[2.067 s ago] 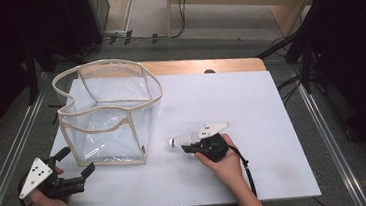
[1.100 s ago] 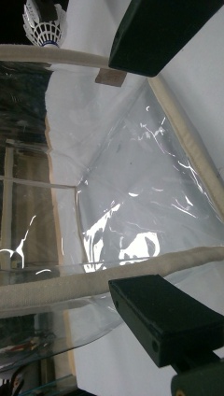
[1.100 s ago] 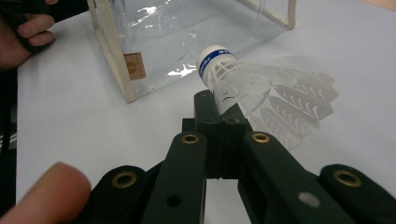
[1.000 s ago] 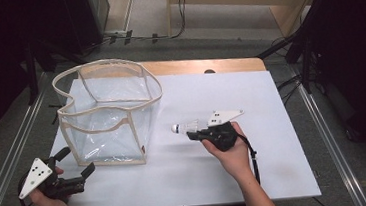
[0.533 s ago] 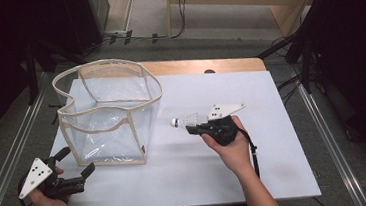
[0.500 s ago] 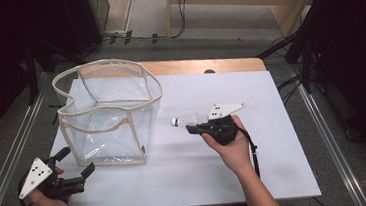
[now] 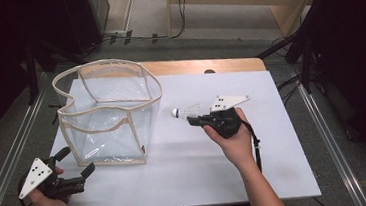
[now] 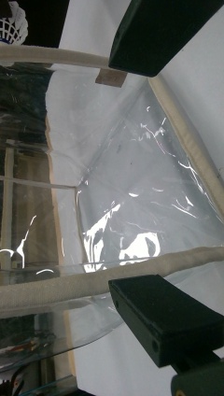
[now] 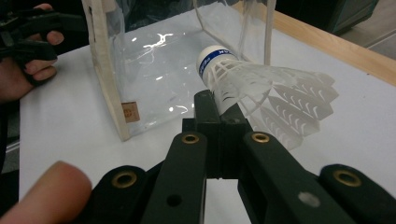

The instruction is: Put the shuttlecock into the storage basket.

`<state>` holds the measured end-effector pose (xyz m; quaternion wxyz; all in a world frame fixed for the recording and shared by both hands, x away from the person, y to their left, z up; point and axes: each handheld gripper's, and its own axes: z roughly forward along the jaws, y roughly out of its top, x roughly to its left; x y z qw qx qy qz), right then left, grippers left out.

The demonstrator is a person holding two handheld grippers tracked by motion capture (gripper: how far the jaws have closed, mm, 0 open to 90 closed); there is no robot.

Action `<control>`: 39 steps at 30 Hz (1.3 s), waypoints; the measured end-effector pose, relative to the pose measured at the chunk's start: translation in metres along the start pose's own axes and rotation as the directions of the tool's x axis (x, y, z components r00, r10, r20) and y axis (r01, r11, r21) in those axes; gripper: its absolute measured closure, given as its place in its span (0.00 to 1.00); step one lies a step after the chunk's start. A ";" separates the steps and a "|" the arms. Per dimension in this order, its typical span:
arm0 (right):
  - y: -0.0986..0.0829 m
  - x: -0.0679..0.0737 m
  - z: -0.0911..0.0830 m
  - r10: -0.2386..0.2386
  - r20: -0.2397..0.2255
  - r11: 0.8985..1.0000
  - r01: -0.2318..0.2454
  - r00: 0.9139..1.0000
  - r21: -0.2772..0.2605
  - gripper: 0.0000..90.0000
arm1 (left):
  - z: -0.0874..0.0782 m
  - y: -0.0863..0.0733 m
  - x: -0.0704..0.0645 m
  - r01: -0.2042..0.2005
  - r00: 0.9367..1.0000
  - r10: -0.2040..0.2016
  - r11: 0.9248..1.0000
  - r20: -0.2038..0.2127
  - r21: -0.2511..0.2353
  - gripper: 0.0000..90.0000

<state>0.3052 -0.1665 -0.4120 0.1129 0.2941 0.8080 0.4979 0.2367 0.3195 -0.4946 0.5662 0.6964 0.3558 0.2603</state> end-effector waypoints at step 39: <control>0.061 -0.003 -0.012 -0.052 0.024 0.996 0.054 0.998 -0.074 0.98 | 0.000 0.000 0.000 0.001 1.000 -0.001 1.000 0.001 0.000 0.00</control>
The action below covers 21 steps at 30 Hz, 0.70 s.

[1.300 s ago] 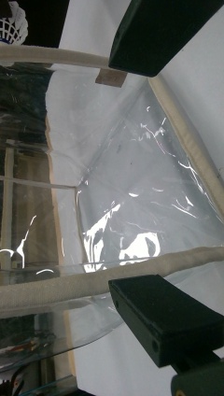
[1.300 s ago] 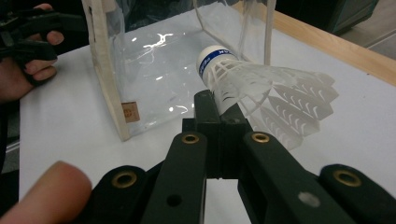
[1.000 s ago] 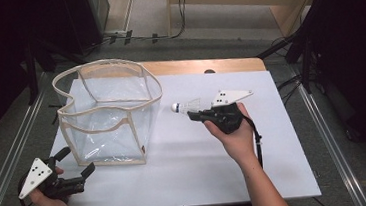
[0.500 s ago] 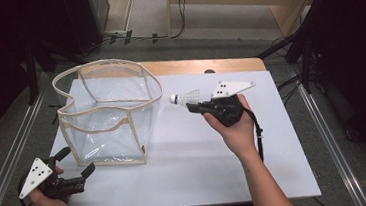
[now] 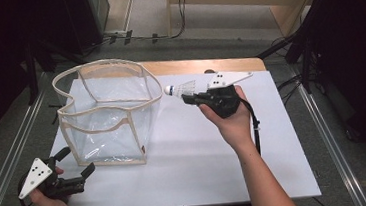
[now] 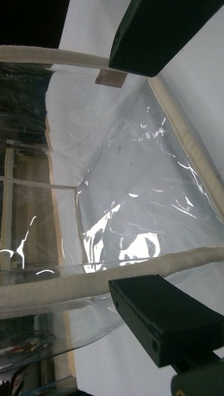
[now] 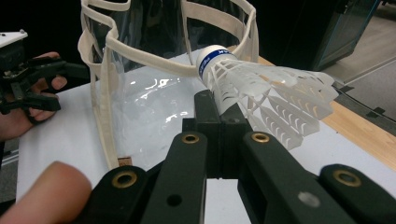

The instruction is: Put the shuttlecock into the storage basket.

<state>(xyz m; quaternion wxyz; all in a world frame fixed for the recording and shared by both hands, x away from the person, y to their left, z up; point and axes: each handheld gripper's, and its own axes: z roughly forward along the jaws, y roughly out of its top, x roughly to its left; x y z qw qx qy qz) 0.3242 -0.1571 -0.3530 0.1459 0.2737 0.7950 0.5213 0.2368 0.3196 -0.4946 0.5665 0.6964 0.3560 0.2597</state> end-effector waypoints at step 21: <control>0.025 0.004 0.009 -0.037 -0.010 0.999 0.036 0.999 -0.017 0.98 | 0.000 0.000 0.000 0.001 1.000 -0.001 1.000 0.003 -0.003 0.00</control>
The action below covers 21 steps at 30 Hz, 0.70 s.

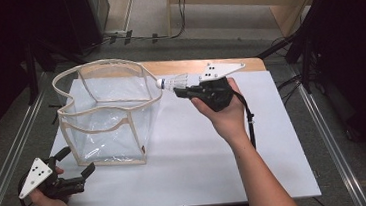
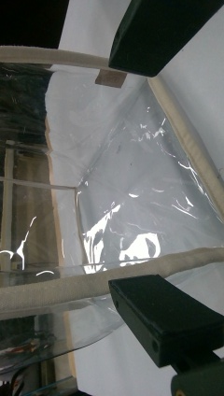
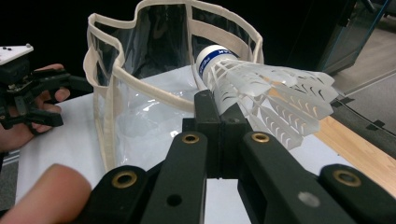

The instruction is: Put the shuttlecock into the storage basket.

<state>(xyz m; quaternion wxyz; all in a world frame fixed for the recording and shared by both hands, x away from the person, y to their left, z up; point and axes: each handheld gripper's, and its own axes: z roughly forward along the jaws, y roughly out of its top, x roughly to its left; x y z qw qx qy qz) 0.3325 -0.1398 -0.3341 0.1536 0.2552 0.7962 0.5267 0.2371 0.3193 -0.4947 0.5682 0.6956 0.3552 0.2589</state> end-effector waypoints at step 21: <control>0.018 0.010 0.027 -0.031 -0.030 0.999 0.031 0.999 -0.012 0.98 | 0.000 0.000 0.000 0.002 1.000 -0.002 1.000 0.002 -0.002 0.00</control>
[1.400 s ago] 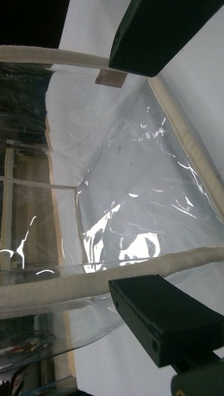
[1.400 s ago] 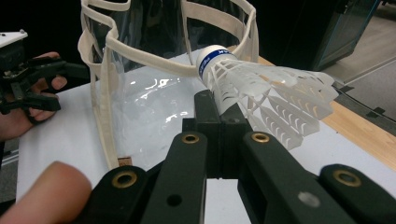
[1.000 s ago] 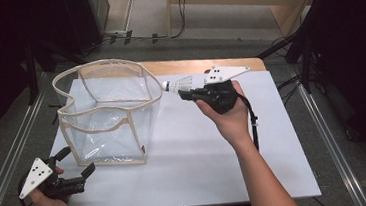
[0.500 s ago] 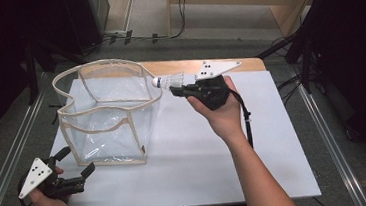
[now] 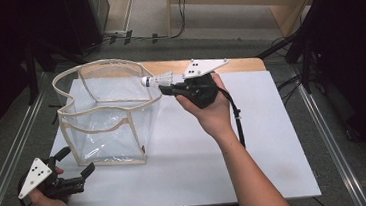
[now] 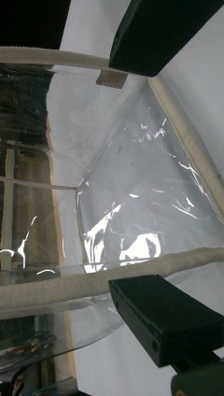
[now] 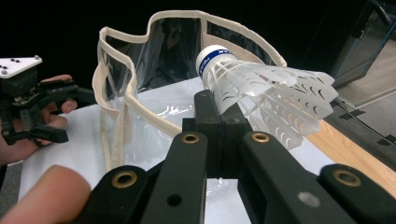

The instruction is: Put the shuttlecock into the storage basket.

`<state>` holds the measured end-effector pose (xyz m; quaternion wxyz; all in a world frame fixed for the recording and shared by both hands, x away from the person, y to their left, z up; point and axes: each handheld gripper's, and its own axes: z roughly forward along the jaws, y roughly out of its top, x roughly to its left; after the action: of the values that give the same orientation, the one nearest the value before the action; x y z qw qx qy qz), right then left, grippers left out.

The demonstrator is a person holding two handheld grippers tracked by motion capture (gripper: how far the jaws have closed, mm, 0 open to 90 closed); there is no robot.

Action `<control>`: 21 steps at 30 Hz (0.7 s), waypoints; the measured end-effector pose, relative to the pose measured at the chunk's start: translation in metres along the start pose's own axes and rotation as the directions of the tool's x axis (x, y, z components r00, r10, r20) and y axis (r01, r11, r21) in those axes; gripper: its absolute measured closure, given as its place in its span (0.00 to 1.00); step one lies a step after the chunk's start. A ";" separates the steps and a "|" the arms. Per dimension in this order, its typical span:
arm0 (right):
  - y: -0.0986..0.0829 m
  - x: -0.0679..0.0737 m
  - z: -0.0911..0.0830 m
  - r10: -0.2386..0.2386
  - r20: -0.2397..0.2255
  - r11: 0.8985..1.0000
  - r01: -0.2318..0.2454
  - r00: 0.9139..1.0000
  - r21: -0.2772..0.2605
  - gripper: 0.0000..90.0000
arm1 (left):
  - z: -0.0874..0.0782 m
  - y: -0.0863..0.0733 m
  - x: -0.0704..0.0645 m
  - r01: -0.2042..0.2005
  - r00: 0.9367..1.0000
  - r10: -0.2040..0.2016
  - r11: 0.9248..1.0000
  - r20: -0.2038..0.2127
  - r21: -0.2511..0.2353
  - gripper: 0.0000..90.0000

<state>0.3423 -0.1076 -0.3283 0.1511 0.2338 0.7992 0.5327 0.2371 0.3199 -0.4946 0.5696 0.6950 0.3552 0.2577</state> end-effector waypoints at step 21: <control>0.012 0.009 0.026 -0.019 -0.027 1.000 0.019 0.999 0.005 0.98 | 0.000 0.000 0.000 0.004 1.000 -0.004 1.000 0.003 -0.002 0.00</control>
<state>0.3499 -0.0784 -0.3273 0.1448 0.2197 0.8047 0.5323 0.2369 0.3200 -0.4945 0.5712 0.6941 0.3555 0.2561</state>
